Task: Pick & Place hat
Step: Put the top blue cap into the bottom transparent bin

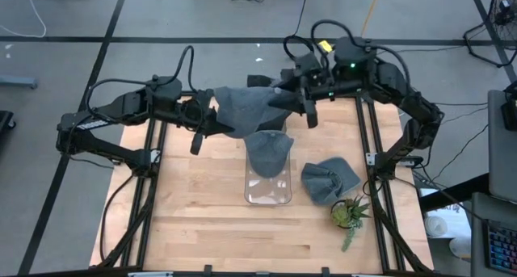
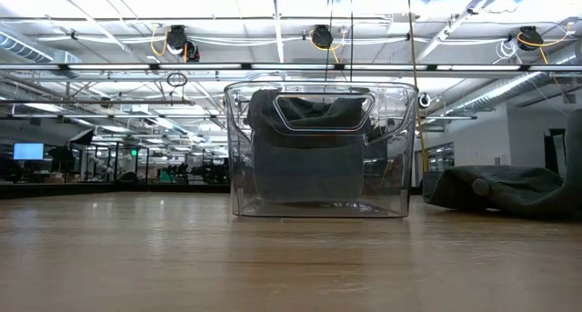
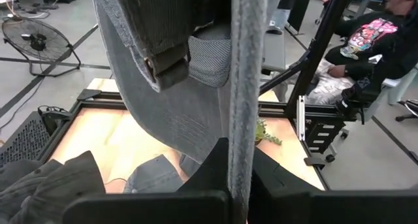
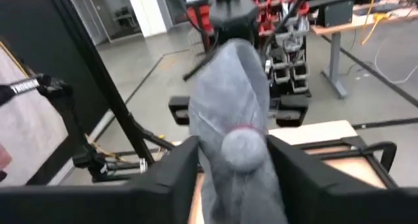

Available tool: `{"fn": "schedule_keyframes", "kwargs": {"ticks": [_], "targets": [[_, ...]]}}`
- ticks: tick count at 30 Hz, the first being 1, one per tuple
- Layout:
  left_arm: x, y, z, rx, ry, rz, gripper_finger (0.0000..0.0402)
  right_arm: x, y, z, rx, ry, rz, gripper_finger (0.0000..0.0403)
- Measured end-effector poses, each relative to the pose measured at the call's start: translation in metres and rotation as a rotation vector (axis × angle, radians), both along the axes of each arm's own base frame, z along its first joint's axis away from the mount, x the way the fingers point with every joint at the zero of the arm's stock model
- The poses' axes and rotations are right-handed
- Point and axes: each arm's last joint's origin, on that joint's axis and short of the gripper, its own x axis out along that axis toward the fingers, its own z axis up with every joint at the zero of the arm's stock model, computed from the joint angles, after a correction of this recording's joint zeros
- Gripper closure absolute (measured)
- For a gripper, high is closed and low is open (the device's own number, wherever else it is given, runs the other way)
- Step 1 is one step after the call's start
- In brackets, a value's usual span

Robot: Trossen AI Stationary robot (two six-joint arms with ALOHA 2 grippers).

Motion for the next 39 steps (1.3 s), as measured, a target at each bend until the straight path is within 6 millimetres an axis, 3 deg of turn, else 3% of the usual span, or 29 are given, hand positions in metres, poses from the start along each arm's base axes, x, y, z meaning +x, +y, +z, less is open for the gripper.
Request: {"fn": "schedule_keyframes", "kwargs": {"ticks": [5, 7, 15, 23, 29, 34, 39], "targets": [[0.0, 0.0, -0.001, -0.01, 0.007, 0.003, 0.0393, 0.002, -0.001, 0.001, 0.001, -0.019, -0.002, 0.0359], [0.0, 0.0, -0.001, -0.021, 0.017, 0.004, 0.0393, 0.004, -0.002, 0.002, -0.004, -0.037, -0.002, 0.0385], [-0.001, -0.001, -0.003, -0.148, 0.054, 0.023, 0.0336, -0.008, 0.001, 0.009, 0.035, -0.058, 0.02, 0.0391], [-0.031, -0.003, -0.013, -0.243, 0.25, 0.055, 0.0283, -0.028, 0.017, 0.009, 0.021, 0.019, 0.019, 0.0395], [-0.058, -0.004, 0.002, -0.171, 0.143, 0.155, 0.0267, -0.022, 0.039, -0.015, -0.129, 0.238, -0.078, 0.0401], [-0.073, -0.003, 0.011, -0.132, 0.073, 0.238, 0.0266, -0.01, 0.055, -0.03, -0.205, 0.301, -0.067, 0.0401], [-0.076, -0.003, 0.014, -0.107, 0.035, 0.268, 0.0266, 0.01, 0.065, -0.068, -0.214, 0.423, -0.027, 0.0401]]}}
